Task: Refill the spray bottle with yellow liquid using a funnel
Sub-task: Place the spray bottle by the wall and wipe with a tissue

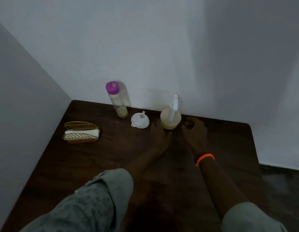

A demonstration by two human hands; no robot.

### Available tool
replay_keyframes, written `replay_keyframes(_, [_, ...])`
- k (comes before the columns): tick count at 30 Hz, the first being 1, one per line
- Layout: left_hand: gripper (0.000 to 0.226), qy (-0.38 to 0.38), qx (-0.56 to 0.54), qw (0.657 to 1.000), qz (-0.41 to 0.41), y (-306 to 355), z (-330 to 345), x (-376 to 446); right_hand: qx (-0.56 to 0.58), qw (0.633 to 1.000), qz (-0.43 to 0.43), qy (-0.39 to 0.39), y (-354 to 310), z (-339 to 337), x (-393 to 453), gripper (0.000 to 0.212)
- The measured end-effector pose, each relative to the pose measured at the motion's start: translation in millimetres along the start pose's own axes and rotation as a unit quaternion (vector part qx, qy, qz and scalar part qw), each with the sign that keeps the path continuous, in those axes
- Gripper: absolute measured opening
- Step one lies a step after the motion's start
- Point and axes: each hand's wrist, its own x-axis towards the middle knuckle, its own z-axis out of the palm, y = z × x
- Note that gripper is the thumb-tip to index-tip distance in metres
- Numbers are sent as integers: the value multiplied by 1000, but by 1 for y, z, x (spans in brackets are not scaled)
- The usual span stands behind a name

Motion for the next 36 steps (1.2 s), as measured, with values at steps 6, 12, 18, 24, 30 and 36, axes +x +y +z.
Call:
replay_keyframes(6, [30, -65, -15, 997, -28, -21, -40, -72, -6, 997, 82, 7, -2, 27, -84, 25])
replay_keyframes(12, [19, -24, -55, 995, -74, -64, -103, -106, 46, 993, 94, -46, -43, 84, -138, 22])
replay_keyframes(18, [11, 60, -55, 989, -121, -138, -191, -108, 37, 992, 37, -112, -99, 147, -158, 11])
replay_keyframes(24, [7, 113, -55, 974, -188, -220, -264, -100, 18, 986, -5, -168, -133, 193, -149, 10])
replay_keyframes(30, [9, 162, -43, 967, -193, -272, -292, -60, 3, 981, -25, -193, -148, 229, -120, 12])
replay_keyframes(36, [17, 153, -19, 975, -161, -301, -286, -20, -42, 971, -68, -225, -145, 263, -92, 18])
